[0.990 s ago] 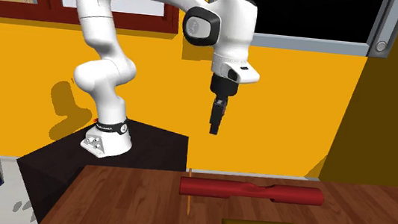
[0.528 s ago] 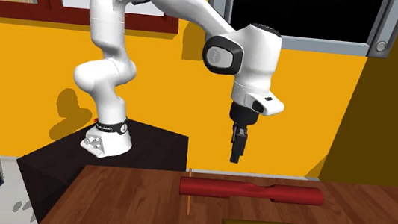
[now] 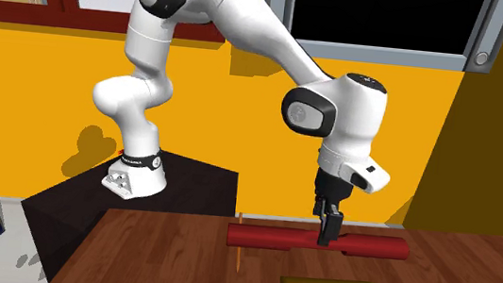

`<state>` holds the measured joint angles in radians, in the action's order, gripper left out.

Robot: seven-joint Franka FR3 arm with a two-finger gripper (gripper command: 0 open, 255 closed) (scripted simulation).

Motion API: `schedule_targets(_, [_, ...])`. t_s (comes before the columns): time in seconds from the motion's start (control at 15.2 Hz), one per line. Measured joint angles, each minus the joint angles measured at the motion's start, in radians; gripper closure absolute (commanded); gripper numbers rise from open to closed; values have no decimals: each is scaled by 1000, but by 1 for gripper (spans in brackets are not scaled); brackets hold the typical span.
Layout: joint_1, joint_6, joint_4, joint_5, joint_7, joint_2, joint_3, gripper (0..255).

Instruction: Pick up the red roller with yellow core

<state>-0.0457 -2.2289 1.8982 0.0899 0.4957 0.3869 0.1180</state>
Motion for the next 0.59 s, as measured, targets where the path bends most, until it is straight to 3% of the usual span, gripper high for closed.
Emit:
schedule_targets(0.46, [-4,-62,-10,11,11,72,-7,0])
schedule_targets(0.53, [-4,-68,-7,12,12,74,-7,255])
schedule_targets(0.59, [-4,-71,-5,12,12,75,-7,255])
